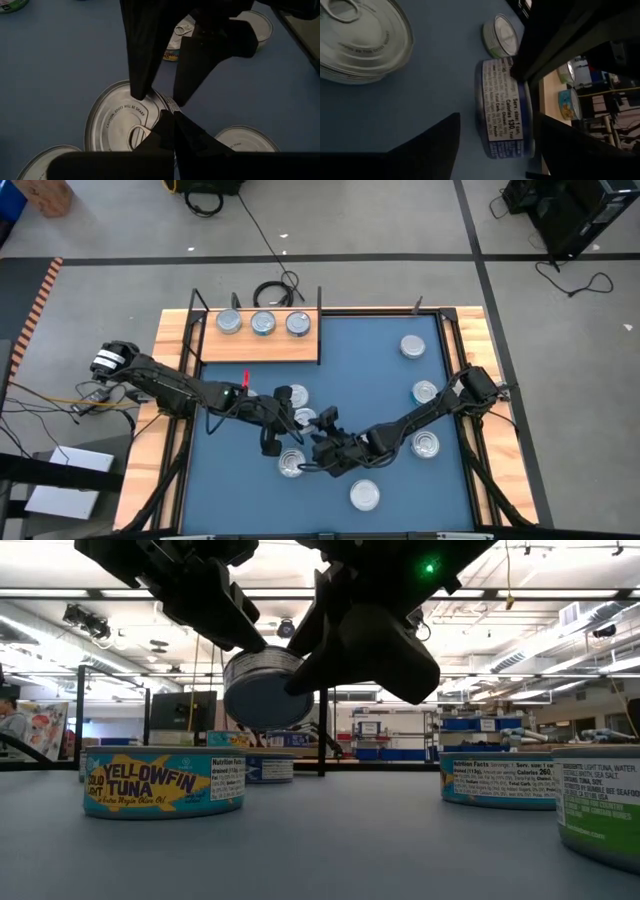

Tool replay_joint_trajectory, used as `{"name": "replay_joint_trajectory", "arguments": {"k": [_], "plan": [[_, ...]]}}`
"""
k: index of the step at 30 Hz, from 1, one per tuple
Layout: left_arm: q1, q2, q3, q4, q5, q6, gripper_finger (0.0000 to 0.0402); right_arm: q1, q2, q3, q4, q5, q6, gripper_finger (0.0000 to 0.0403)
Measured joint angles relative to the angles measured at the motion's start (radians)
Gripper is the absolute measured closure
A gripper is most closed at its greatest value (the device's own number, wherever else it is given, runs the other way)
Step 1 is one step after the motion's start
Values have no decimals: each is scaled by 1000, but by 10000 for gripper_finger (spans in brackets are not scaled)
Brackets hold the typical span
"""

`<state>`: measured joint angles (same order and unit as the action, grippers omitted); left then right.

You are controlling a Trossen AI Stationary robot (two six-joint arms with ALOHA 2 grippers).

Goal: Stack canned seafood by type on shelf
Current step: Put the blue tuna can on the shelf

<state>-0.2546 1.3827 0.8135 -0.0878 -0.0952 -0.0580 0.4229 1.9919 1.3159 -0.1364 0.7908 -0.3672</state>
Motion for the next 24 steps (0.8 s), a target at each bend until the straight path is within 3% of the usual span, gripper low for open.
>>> {"name": "replay_joint_trajectory", "arguments": {"k": [24], "plan": [[28, 0, 0, 10, 20, 0, 401, -32, 0, 0, 18, -79, -44, 130]]}}
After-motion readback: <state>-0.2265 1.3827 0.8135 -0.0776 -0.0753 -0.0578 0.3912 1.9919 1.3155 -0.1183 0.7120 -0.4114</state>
